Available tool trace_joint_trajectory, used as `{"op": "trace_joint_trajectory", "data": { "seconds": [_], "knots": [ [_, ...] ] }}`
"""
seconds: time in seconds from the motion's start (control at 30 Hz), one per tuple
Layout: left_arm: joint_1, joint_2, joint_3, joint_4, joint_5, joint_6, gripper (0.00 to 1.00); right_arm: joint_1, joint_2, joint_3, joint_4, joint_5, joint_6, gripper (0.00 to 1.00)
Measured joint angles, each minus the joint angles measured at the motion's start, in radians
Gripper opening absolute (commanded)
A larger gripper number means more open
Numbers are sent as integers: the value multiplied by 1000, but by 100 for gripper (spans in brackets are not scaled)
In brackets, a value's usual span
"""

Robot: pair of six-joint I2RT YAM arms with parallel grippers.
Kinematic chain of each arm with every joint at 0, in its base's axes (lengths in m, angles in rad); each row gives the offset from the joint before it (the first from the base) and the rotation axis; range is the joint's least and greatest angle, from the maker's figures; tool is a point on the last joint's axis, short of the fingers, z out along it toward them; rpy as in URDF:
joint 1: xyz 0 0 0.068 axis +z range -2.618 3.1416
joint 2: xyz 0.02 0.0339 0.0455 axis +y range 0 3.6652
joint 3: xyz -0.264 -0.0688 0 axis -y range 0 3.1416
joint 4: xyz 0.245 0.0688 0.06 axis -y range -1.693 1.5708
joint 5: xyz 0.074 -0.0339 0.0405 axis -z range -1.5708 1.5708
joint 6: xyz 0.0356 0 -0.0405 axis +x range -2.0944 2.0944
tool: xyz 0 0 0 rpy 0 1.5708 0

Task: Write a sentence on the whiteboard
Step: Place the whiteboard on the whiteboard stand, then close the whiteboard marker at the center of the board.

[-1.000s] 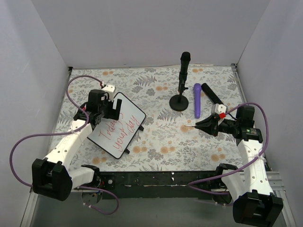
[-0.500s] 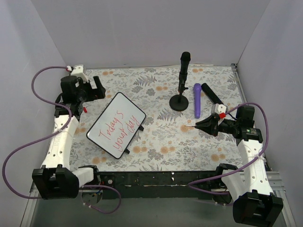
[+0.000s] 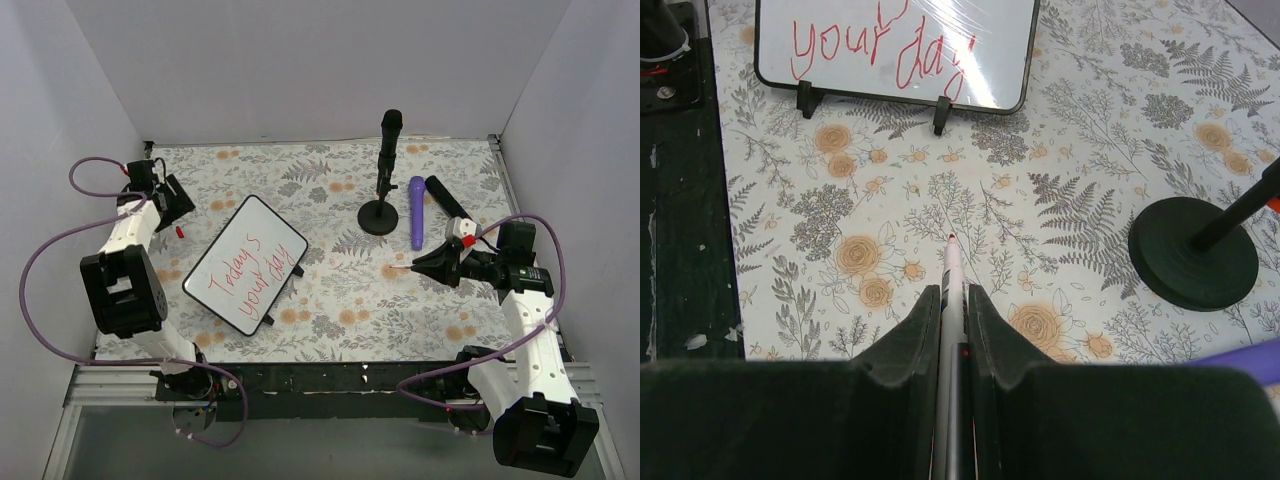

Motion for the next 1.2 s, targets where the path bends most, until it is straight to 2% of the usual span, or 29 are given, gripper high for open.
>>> {"op": "trace_joint_trajectory", "data": {
  "seconds": [0.2,0.27,0.37,0.77,0.97,1.1,1.2],
  "knots": [
    [0,162,80,-55,-88,3,51,0,15,0,0,0,0,1],
    [0,194,103,-66,-110,7,51,0,23,0,0,0,0,1],
    [0,229,132,-83,-135,13,40,0,34,0,0,0,0,1],
    [0,346,168,-90,-174,36,40,0,74,0,0,1,-1,1],
    [0,379,185,-99,-178,45,34,0,80,0,-1,2,-4,1],
    [0,381,185,-95,-185,47,18,0,85,0,-1,2,-4,1],
    [0,381,182,-89,-185,51,12,0,84,0,-1,2,-4,1]
  ]
}}
